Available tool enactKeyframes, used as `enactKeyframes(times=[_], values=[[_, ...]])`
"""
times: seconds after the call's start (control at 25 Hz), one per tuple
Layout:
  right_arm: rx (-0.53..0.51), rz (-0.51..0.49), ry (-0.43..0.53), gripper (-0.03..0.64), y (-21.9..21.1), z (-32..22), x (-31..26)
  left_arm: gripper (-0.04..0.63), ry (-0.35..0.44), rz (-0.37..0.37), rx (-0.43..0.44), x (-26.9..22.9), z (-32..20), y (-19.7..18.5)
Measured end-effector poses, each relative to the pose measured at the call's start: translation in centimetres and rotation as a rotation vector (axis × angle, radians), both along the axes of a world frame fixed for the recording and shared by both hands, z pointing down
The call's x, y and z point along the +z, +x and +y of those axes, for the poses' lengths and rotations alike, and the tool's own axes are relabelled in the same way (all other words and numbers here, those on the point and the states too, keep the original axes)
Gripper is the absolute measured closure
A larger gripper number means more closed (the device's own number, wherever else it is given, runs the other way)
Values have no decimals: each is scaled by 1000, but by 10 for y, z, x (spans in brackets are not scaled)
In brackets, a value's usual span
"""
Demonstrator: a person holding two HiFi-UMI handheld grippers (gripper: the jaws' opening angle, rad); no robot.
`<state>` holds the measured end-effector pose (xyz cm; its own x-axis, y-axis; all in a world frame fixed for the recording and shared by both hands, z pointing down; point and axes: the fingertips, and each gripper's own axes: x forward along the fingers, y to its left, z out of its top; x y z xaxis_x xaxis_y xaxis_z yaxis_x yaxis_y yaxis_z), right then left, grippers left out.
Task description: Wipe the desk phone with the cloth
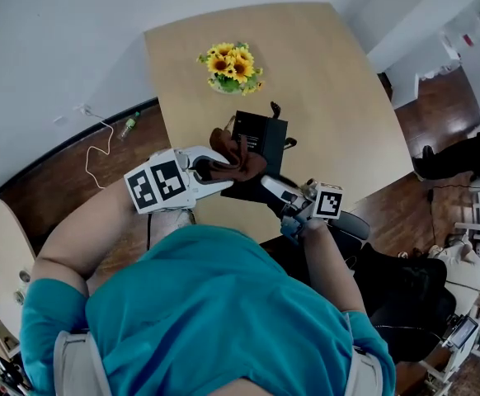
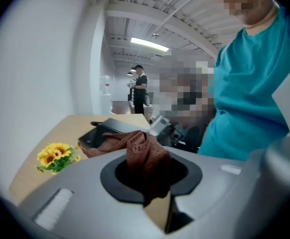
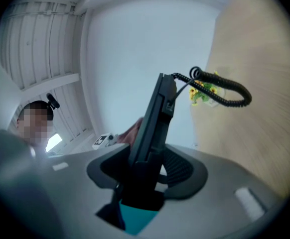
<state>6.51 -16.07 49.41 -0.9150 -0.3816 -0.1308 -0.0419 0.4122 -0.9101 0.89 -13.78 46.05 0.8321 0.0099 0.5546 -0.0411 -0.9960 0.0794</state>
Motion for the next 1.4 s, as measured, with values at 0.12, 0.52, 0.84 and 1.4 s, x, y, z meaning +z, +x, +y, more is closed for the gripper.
enactKeyframes(times=[0.12,0.52,0.84,1.4], values=[[-30,4,15,411,-4,11,-3,508,92,-18,-91,-10,-42,-6],[19,-6,-13,411,10,11,3,508,59,-101,99,19,30,-1],[25,-10,-18,411,6,2,1,508,15,-112,115,20,39,-12],[51,22,-1,411,15,6,1,508,100,-172,176,23,46,-1]])
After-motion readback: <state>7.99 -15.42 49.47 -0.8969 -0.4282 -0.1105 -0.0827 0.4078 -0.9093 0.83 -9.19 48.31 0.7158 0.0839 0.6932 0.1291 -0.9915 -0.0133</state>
